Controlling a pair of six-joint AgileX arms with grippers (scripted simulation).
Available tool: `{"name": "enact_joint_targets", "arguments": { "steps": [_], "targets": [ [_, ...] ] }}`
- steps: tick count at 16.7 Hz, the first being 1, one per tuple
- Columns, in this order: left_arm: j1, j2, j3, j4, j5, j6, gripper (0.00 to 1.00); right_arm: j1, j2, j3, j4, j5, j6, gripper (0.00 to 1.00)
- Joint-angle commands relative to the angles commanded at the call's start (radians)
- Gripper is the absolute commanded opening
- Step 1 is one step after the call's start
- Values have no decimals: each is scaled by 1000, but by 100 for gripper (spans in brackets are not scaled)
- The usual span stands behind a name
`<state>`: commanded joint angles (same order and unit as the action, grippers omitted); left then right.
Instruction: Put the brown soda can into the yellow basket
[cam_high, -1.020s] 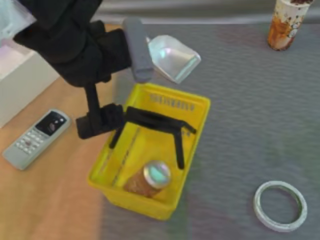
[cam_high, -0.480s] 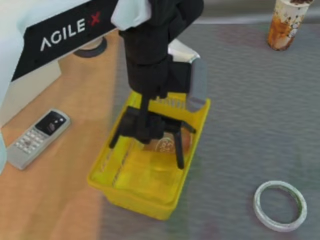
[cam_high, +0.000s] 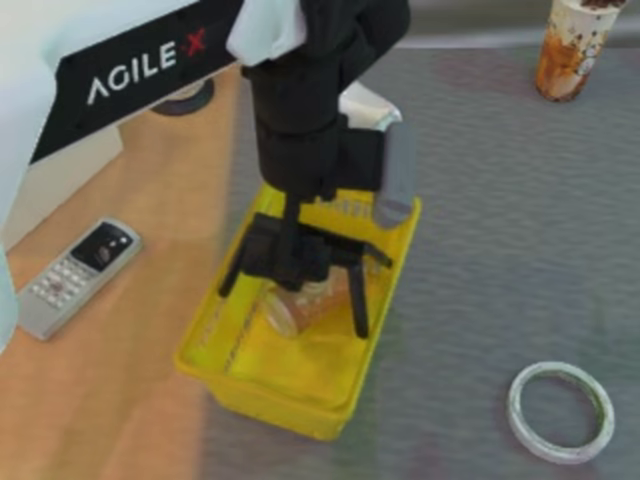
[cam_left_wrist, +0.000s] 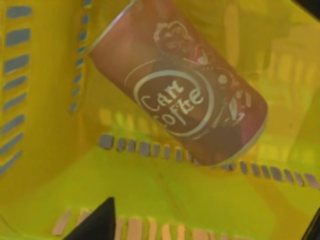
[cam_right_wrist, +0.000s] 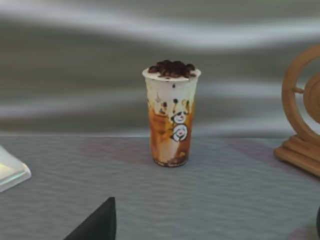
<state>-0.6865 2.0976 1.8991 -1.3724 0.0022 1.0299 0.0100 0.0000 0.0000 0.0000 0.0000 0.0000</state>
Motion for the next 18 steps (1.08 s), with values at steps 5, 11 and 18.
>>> {"name": "enact_joint_targets", "arguments": {
  "steps": [5,11,18],
  "targets": [
    [-2,-1,-65,64,0,0,100,0,0,0,0,0,0,100],
    [-2,-1,-65,64,0,0,77,0,0,0,0,0,0,100],
    [-2,-1,-65,64,0,0,25,0,0,0,0,0,0,100]
  ]
}}
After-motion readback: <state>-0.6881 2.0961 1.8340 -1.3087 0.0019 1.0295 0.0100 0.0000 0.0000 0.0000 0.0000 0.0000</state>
